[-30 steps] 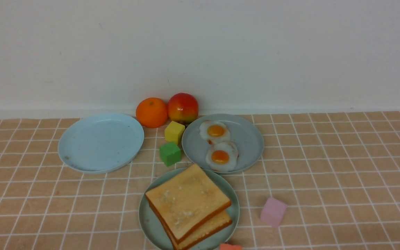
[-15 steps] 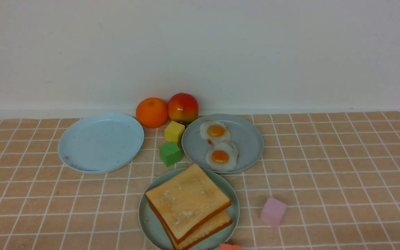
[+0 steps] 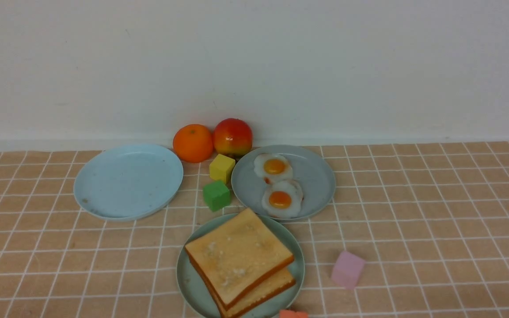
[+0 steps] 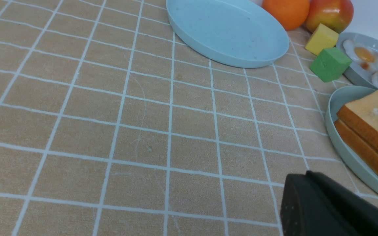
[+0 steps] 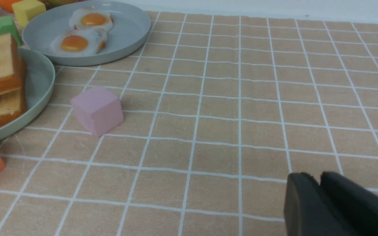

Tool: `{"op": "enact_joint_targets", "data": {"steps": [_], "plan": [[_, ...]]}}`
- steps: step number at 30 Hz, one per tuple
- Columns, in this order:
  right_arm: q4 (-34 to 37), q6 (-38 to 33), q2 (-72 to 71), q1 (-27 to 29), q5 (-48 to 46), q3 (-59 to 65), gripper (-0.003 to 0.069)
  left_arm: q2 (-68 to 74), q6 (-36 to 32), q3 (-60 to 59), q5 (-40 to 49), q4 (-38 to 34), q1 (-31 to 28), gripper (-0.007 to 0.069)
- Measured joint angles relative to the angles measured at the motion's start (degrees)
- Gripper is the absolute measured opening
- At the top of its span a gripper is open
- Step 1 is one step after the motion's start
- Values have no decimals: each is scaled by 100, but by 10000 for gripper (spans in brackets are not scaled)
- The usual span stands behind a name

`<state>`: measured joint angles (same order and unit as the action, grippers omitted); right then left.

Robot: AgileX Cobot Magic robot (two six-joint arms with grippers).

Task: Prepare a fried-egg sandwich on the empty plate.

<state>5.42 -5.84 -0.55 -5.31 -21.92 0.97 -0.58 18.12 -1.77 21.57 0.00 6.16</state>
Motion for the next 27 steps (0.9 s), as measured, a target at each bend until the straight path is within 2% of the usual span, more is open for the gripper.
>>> {"op": "enact_joint_targets", "data": {"steps": [27], "plan": [[0,0,0,0,0,0,123,0,0,0,0,0,0,4]]}}
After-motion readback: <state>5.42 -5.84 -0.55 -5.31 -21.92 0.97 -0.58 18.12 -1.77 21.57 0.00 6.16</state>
